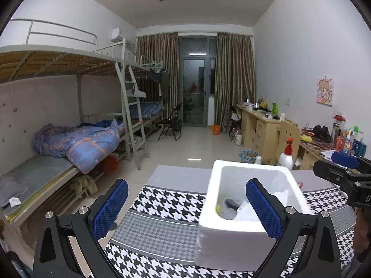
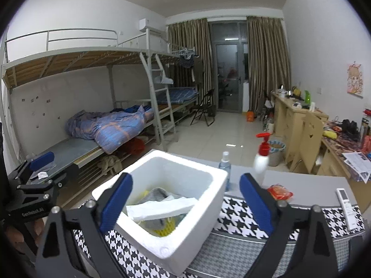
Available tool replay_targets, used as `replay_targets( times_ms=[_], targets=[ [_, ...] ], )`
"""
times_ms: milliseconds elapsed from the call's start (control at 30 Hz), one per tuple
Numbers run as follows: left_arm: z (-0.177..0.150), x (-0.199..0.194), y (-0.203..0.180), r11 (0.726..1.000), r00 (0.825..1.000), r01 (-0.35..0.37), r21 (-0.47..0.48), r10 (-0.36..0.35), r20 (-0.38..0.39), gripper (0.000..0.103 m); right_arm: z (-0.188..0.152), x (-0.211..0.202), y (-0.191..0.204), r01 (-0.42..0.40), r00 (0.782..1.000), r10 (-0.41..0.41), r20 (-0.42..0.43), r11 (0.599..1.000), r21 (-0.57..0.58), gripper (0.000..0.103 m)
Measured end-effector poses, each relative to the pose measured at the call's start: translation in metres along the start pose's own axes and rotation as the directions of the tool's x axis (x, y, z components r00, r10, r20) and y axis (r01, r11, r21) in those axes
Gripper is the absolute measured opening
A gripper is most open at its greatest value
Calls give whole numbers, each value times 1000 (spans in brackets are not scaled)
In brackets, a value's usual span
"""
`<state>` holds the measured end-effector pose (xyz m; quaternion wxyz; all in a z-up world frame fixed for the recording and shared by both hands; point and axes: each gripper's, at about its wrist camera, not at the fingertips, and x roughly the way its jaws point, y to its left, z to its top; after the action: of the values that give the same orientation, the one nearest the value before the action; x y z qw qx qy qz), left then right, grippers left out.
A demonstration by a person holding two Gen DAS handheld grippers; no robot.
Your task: Organize soft objects
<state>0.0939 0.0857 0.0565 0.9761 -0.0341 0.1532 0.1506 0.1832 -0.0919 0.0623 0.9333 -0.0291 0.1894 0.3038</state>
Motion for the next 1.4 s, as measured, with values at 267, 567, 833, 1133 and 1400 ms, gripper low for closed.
replay_targets(
  times_ms=[267,567,833,1133,1400],
  targets=[
    [3,-19,-14,999,999,34,15,-35,35,102,-5,-18,-7,22,999,-22,28,1000,3,97],
    [1,-35,-27,997,996,71,37,-73,58,102,-15,-46,-14,49,995,-50,83,999,17,101],
    [-1,-47,-36,993,991,104,51,-108,76,102,-26,-65,-20,74,991,-77,108,997,33,102],
    [-9,-63,-44,990,987,133,51,-137,86,102,-41,-88,-19,114,985,-118,128,993,42,102],
    [-21,-73,-50,988,984,148,45,-152,90,102,-57,-106,-18,137,979,-143,148,989,50,102]
  ],
)
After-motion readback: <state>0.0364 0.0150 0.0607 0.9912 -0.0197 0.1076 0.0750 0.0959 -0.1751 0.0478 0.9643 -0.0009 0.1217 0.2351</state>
